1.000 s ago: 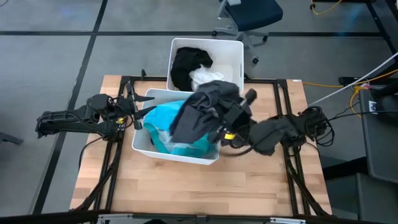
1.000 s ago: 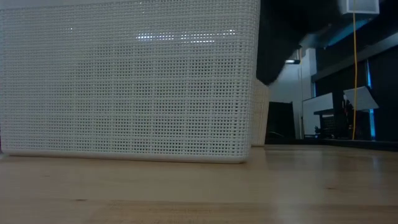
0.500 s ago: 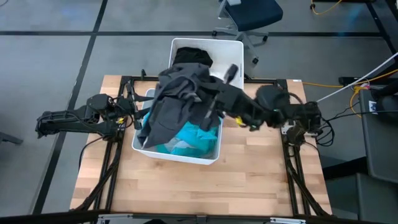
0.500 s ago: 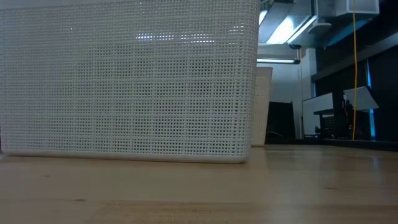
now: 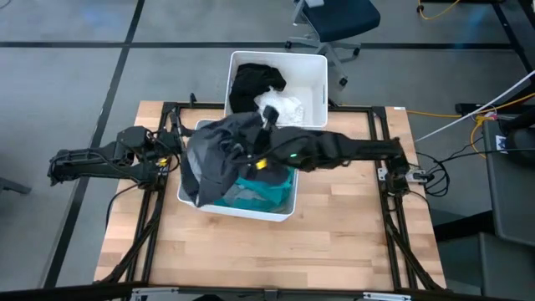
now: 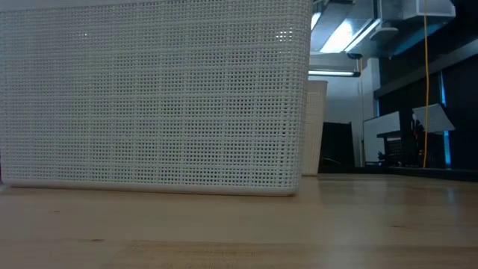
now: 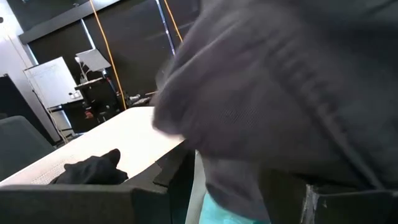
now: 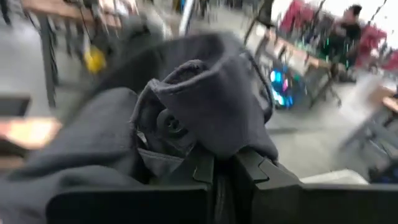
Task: Sort clothes
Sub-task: Put the black cargo shorts into the bottom white bin
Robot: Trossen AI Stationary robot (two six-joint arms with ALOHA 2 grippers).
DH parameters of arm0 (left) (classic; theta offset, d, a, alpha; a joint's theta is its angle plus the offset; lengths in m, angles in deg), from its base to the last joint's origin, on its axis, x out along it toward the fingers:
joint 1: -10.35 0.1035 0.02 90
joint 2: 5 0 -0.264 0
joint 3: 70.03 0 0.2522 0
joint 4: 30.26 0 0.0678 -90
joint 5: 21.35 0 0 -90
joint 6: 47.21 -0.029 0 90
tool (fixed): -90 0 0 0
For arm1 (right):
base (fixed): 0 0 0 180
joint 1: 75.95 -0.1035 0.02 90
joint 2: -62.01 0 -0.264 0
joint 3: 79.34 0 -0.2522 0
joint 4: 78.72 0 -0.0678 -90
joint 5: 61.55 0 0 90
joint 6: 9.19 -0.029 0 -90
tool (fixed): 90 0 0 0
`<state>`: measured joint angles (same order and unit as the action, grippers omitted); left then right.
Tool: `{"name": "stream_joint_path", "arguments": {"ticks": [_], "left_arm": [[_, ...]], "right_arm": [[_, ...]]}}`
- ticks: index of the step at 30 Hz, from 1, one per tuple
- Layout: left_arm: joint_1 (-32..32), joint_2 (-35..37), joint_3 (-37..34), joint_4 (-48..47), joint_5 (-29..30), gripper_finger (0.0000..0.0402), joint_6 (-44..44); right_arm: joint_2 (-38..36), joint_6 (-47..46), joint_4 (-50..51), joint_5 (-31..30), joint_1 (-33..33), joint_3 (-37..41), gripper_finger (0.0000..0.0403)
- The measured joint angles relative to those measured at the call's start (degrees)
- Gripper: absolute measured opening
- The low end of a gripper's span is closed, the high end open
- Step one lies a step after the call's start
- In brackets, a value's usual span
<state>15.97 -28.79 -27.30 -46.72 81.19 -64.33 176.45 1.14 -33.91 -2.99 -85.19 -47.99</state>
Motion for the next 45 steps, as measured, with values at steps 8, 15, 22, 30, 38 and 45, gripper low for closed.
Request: {"name": "stream_joint_path", "arguments": {"ticks": [8,15,22,30,38,45], "left_arm": [[0.0,0.0,0.0,-0.02,0.0,0.015,0.0],[-0.01,-0.04,-0.01,-0.2,0.04,0.015,0.0],[0.01,-0.02,-0.01,-0.21,0.09,0.015,-0.15],[0.01,0.09,-0.01,0.33,0.07,0.015,0.0],[0.01,0.07,-0.01,0.14,0.07,0.015,0.0],[0.0,0.02,0.0,-0.06,0.07,0.015,0.0]], "right_arm": [[7.01,-5.68,9.44,0.44,1.63,0.0,0.0019],[12.25,-7.35,14.62,1.18,1.34,-0.02,0.0019],[17.21,-10.08,21.26,1.45,1.67,-0.07,0.0019],[23.62,-10.34,21.7,5.71,1.8,-0.15,0.0019],[28.53,-10.35,21.41,7.74,1.78,-0.28,0.0019],[28.91,-14.96,20.94,7.21,1.78,-0.25,0.002]]}}
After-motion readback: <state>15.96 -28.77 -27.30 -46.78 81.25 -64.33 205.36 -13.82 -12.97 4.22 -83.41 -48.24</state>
